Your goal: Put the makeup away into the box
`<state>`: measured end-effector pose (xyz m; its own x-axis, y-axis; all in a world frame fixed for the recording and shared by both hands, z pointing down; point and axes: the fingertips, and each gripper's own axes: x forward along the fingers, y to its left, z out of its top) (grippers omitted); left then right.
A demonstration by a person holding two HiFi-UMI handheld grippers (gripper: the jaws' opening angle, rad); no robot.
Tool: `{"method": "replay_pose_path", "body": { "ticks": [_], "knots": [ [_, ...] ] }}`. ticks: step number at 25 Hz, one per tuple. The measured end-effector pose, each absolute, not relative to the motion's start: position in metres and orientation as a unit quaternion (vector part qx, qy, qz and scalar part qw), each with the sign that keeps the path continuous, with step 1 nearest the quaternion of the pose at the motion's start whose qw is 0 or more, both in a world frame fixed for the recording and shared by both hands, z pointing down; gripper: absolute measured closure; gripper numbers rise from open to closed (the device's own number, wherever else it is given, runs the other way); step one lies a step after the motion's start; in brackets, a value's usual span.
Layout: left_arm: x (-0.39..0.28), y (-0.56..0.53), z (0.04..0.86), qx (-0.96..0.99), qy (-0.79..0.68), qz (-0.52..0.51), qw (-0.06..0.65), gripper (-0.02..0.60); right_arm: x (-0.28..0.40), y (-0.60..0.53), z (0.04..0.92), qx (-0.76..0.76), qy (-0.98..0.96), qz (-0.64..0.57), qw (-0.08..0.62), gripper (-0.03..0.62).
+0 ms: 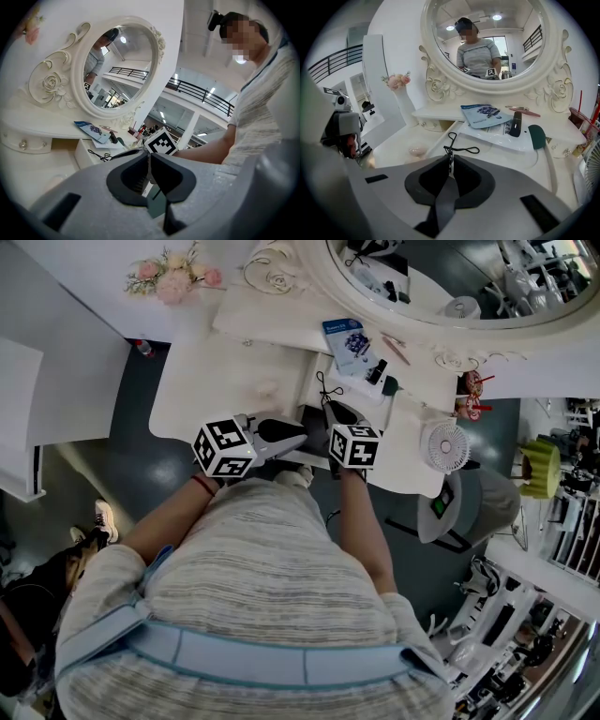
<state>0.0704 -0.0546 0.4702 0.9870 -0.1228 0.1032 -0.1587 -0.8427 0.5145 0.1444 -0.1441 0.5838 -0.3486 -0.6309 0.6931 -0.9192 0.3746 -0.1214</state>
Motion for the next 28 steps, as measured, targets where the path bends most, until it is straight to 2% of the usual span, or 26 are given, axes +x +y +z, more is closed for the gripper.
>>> {"method": "replay_pose_path", "body": {
  "ticks": [28],
  "knots": [
    [0.080, -0.050, 0.474, 0.960, -0.055, 0.045, 0.271, 0.565, 0.151, -0.096, 0.566, 0.483, -0.794, 0.235, 0.284, 0.572]
  ]
}}
